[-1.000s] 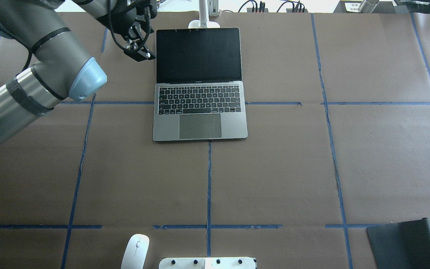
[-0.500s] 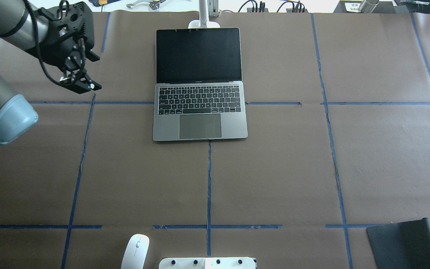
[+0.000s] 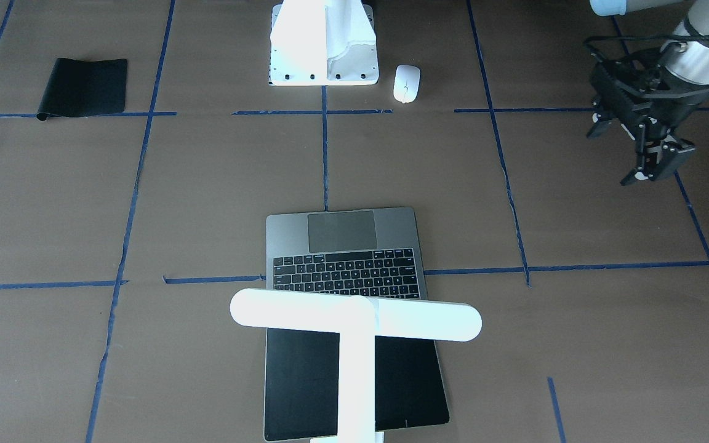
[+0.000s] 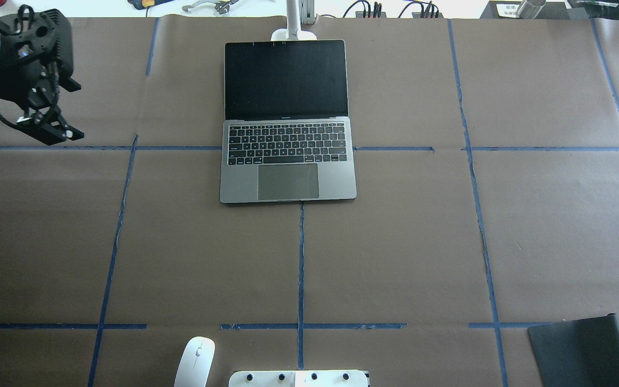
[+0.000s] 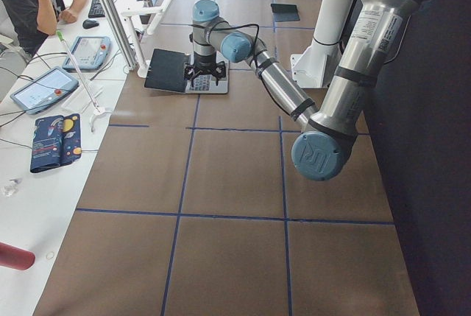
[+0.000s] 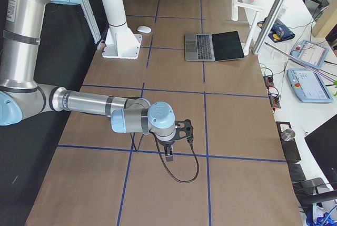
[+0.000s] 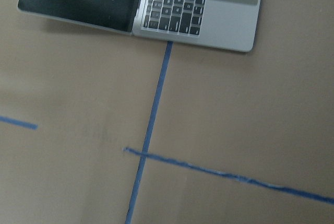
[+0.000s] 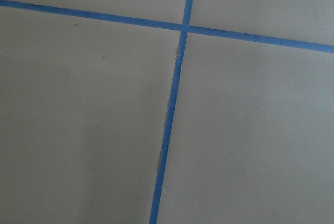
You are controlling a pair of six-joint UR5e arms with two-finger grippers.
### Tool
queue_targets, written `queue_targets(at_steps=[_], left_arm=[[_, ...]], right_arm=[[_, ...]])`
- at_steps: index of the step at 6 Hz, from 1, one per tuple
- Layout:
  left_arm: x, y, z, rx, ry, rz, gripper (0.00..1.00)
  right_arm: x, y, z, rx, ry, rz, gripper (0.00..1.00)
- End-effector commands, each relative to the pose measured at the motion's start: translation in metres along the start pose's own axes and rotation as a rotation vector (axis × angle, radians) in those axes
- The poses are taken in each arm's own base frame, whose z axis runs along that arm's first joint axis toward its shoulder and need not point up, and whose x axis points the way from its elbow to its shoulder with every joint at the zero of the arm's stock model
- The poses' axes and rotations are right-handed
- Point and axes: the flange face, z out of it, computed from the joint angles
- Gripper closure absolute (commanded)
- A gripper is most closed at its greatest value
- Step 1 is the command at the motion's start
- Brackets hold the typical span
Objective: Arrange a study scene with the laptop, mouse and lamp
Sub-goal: 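Withdraw the left arm away from the laptop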
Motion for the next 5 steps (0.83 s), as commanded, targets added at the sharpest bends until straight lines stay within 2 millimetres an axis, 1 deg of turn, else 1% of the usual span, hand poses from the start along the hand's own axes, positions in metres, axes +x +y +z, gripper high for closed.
queue_targets(at_steps=[1, 2, 3, 4, 5], left_arm=[[-0.019, 0.109, -0.006, -0.125, 0.002, -0.106, 0.0], [-0.026, 0.196, 0.002, -0.175, 0.021, -0.309, 0.0], [-0.027, 0.253, 0.015, -0.207, 0.045, -0.487, 0.0], [-0.013, 0.285, 0.021, -0.217, 0.053, -0.557, 0.0], [-0.007, 0.307, 0.016, -0.216, 0.047, -0.598, 0.0]], right_arm=[[-0.027, -0.01, -0.01, 0.013, -0.01, 0.016, 0.0], [-0.049, -0.011, -0.012, 0.006, -0.015, 0.042, 0.0], [-0.092, -0.004, -0.015, -0.008, -0.022, 0.062, 0.0], [-0.139, 0.014, -0.021, -0.026, -0.037, 0.082, 0.0], [-0.146, 0.05, -0.012, 0.009, -0.067, 0.114, 0.0]])
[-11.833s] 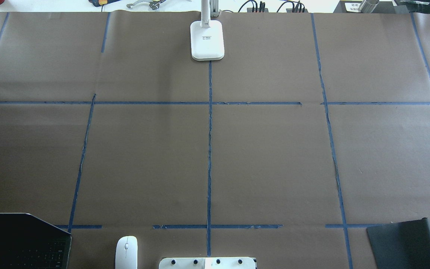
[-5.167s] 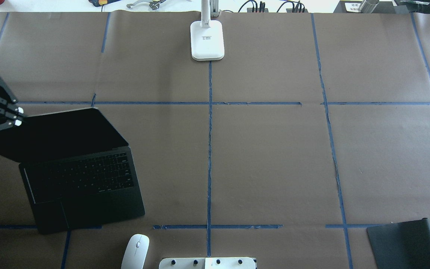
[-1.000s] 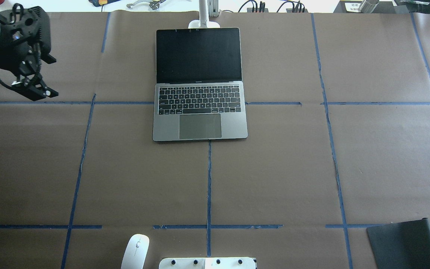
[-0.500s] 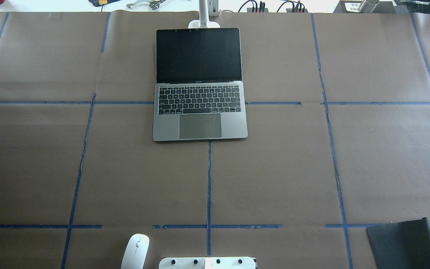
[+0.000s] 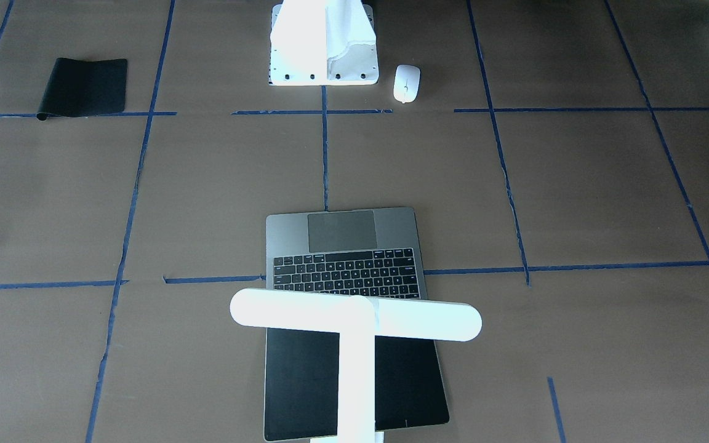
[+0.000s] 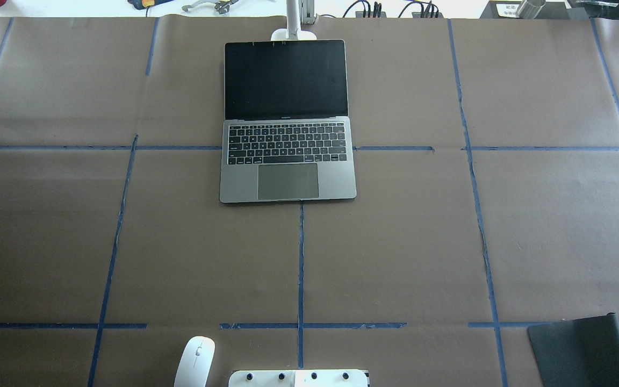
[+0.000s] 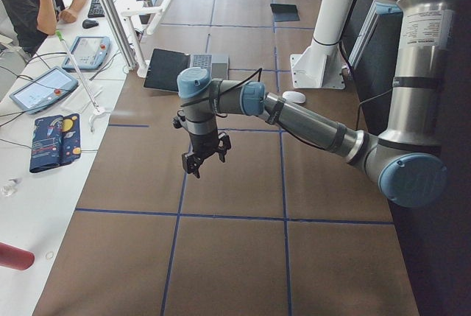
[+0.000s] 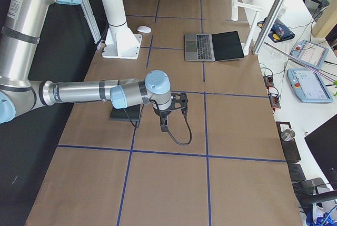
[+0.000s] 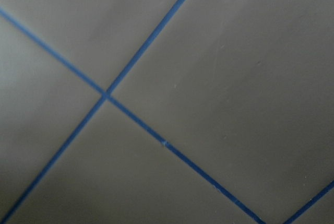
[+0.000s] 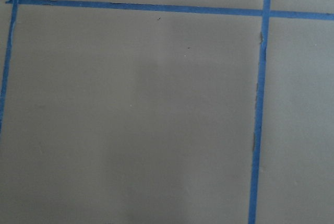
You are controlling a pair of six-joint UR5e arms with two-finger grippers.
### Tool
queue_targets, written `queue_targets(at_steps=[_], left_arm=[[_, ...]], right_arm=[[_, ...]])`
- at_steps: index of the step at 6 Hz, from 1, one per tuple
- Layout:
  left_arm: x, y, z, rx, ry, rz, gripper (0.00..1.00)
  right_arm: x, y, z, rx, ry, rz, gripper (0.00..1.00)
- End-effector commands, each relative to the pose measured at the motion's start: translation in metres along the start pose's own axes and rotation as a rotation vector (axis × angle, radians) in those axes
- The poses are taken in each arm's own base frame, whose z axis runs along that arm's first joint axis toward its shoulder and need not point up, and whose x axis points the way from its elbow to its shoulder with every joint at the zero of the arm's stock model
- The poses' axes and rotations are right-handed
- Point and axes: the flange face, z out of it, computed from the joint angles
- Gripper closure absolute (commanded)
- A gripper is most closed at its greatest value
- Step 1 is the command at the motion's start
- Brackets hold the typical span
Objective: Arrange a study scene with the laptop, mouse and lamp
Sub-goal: 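Withdraw the left arm away from the laptop, then grasp the black mouse pad with the right gripper and lift it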
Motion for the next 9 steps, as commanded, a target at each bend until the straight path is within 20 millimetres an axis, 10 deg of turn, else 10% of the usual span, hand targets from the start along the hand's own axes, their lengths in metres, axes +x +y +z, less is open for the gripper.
queue_targets(at_steps=[1, 4, 6, 9], left_arm=[[-0.009, 0.033, 0.001, 0.004, 0.0, -0.067, 0.0], [-0.007, 0.032, -0.001, 0.006, -0.001, -0.067, 0.0], [-0.007, 0.032, -0.001, 0.007, -0.002, -0.068, 0.0], [-0.002, 0.038, 0.002, 0.043, 0.046, -0.079, 0.0]], right_arm=[[-0.038, 0.057, 0.019, 0.026, -0.091, 0.076, 0.0], [-0.074, 0.096, 0.095, 0.023, -0.121, 0.123, 0.0], [-0.025, 0.13, 0.141, 0.011, -0.147, 0.085, 0.02], [-0.049, 0.152, 0.171, -0.096, -0.143, 0.053, 0.06]])
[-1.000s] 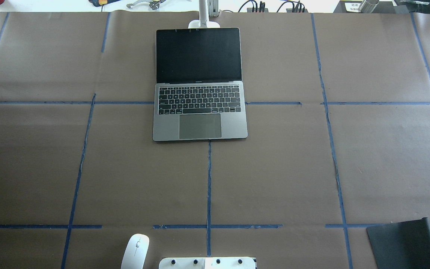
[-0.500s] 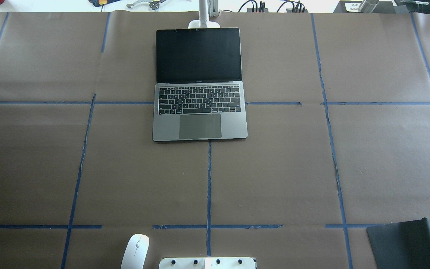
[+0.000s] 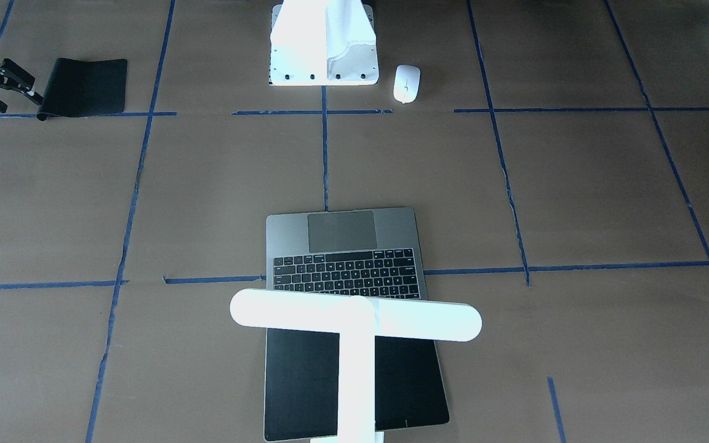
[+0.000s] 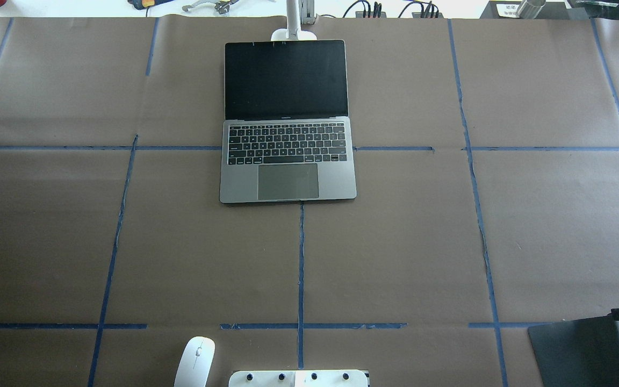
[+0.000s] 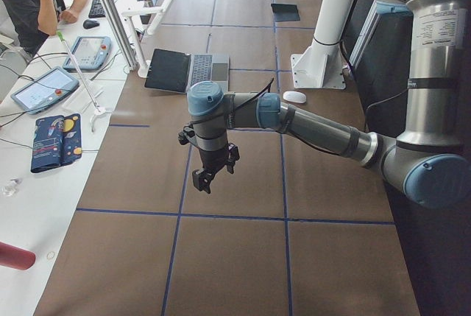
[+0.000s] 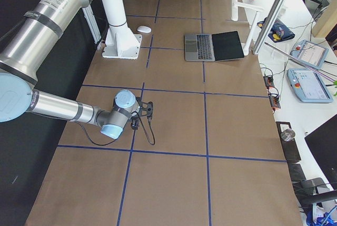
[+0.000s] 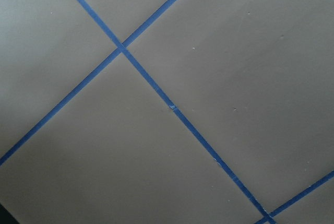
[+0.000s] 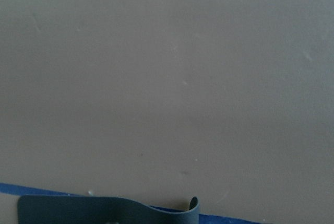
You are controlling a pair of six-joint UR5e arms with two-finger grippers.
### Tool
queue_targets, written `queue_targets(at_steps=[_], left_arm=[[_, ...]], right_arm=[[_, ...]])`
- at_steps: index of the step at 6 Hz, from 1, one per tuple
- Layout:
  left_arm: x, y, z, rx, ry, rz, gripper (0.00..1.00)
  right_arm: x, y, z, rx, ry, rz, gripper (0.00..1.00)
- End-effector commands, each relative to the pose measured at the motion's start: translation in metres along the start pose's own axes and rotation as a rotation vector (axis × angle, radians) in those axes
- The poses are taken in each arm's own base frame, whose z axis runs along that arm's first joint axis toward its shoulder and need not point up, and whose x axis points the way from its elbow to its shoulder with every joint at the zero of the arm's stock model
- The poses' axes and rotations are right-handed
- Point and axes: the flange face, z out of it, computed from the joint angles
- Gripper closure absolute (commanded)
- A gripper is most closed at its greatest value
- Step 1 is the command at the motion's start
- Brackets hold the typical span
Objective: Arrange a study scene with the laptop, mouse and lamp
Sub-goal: 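Grasp the black mouse pad with the right gripper and lift it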
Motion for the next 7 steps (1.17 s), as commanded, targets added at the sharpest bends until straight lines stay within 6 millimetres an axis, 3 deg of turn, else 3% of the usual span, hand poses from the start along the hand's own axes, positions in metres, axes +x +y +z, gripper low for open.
queue_targets(at_steps=[1, 2, 3, 4, 6, 7], left_arm=[[0.001, 0.004, 0.003, 0.003, 0.013, -0.008, 0.0], [0.001, 0.004, 0.003, 0.002, 0.014, -0.009, 0.0], [0.001, 0.006, 0.004, 0.0, 0.015, -0.011, 0.0], [0.001, 0.007, 0.006, -0.003, 0.018, -0.015, 0.0], [0.0, 0.008, 0.007, -0.004, 0.018, -0.016, 0.0], [0.0, 0.008, 0.007, -0.004, 0.018, -0.018, 0.0]], right_arm=[[-0.015, 0.015, 0.028, -0.023, 0.026, -0.018, 0.11], [-0.021, 0.018, 0.035, -0.015, 0.032, 0.005, 0.42], [-0.024, 0.019, 0.031, -0.013, 0.025, 0.003, 0.83], [-0.023, 0.019, 0.029, -0.012, 0.023, -0.003, 1.0], [-0.038, 0.022, 0.013, -0.03, -0.017, -0.01, 1.0], [-0.069, 0.016, -0.01, -0.033, -0.096, -0.001, 1.0]])
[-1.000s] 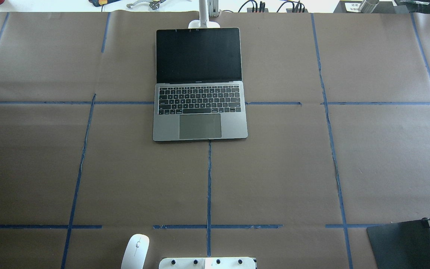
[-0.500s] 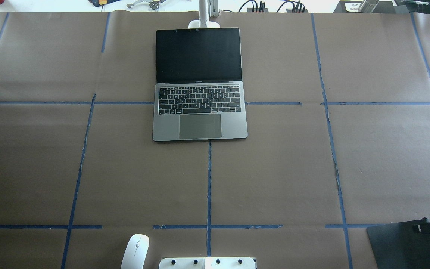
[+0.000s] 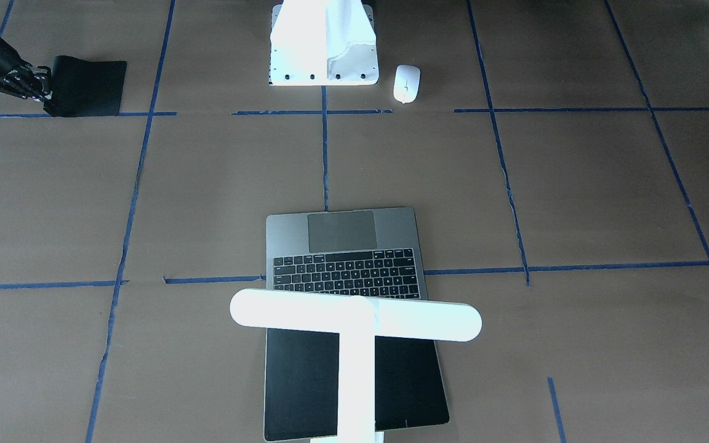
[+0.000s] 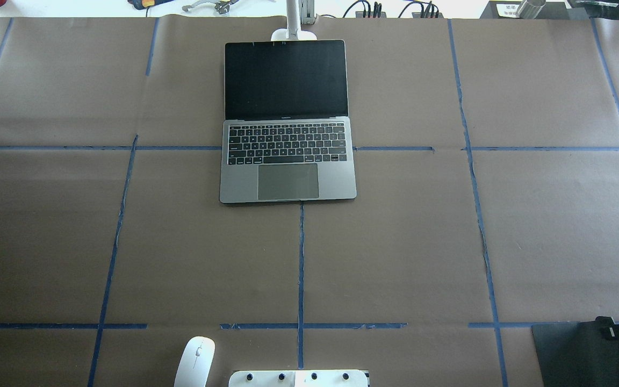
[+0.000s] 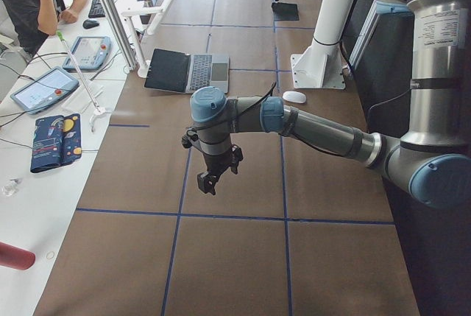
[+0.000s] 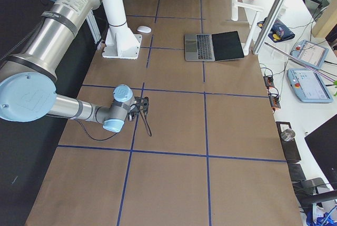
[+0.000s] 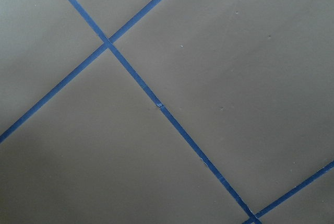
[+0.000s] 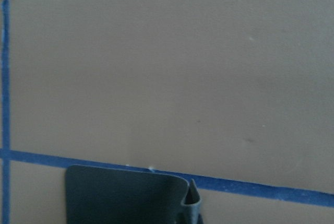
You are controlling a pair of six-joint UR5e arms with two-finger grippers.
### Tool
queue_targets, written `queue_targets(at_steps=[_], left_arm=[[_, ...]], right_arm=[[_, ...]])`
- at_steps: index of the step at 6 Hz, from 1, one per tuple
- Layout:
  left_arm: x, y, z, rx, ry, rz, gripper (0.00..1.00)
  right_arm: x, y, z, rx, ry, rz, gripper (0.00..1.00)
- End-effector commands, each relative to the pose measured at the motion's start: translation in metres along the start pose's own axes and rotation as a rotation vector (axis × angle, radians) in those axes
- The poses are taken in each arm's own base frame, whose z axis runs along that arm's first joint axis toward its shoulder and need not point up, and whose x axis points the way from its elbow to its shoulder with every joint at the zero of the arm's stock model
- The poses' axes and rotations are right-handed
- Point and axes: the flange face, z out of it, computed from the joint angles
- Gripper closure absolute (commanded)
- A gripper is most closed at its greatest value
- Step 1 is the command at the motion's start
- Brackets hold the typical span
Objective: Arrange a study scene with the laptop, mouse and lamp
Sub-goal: 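Grasp the black mouse pad with the right gripper and lift it, then carry the mouse pad beside the laptop and lay it flat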
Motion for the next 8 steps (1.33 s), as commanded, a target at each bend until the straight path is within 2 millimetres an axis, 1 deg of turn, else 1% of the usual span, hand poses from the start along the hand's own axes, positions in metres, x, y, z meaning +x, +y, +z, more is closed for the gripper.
queue_targets(at_steps=[1, 2, 3, 4, 5, 6, 7, 8], left_arm=[[-0.001, 0.001, 0.001, -0.002, 0.002, -0.003, 0.0], [-0.002, 0.001, 0.001, -0.002, 0.002, -0.006, 0.0], [-0.001, 0.0, 0.0, 0.0, 0.0, -0.003, 0.0], [-0.001, 0.001, 0.0, 0.0, 0.001, -0.004, 0.0], [-0.001, 0.001, -0.002, 0.004, -0.003, -0.007, 0.0], [-0.001, 0.001, -0.002, 0.004, -0.003, -0.007, 0.0], [-0.002, 0.001, -0.001, 0.003, -0.002, -0.008, 0.0], [-0.002, 0.001, -0.002, 0.004, -0.003, -0.007, 0.0]], right_arm=[[-0.044, -0.034, -0.027, 0.038, -0.135, 0.028, 1.0], [-0.064, -0.067, -0.021, 0.081, -0.146, 0.05, 1.0], [-0.112, -0.115, -0.004, 0.115, -0.149, 0.062, 1.0], [-0.155, -0.156, 0.0, 0.147, -0.148, 0.077, 1.0], [-0.214, -0.202, 0.001, 0.167, -0.138, 0.094, 1.0], [-0.285, -0.249, 0.001, 0.178, -0.103, 0.122, 1.0], [-0.334, -0.295, 0.007, 0.201, -0.052, 0.149, 1.0], [-0.343, -0.336, 0.033, 0.229, -0.005, 0.174, 1.0]])
